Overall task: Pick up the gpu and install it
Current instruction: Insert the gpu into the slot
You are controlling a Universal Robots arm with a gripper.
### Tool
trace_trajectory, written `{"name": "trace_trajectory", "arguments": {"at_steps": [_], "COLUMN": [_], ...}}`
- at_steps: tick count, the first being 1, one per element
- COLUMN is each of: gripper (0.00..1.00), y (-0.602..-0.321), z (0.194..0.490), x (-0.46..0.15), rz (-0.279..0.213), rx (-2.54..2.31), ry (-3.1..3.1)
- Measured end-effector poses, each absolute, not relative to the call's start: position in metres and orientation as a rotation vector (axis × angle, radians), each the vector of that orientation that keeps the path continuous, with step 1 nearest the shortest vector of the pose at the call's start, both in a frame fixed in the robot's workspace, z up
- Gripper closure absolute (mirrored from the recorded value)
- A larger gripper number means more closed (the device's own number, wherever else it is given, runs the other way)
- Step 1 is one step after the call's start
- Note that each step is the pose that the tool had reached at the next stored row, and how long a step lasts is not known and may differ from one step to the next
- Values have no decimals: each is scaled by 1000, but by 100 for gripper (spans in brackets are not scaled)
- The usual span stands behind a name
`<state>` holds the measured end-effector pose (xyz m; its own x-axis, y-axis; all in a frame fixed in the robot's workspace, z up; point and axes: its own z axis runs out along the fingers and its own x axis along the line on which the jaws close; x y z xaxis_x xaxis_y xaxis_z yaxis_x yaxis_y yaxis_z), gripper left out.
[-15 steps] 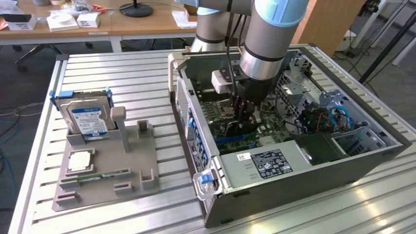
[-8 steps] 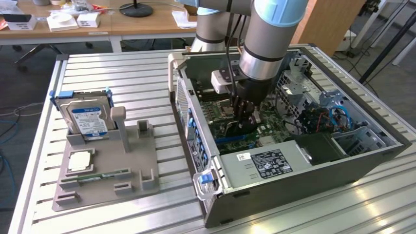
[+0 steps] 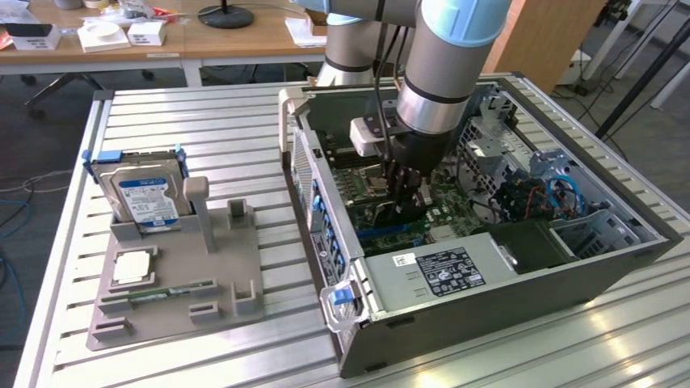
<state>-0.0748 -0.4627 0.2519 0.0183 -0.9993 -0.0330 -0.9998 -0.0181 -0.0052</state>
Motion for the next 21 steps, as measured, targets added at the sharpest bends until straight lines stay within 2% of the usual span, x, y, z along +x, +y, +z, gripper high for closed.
{"name": "trace_trajectory", "arguments": {"at_steps": [21], "gripper": [74], "y": [-463], "z": [251], "x": [-76], "rz": [31], "rx": [-2222], "ry": [2183]}}
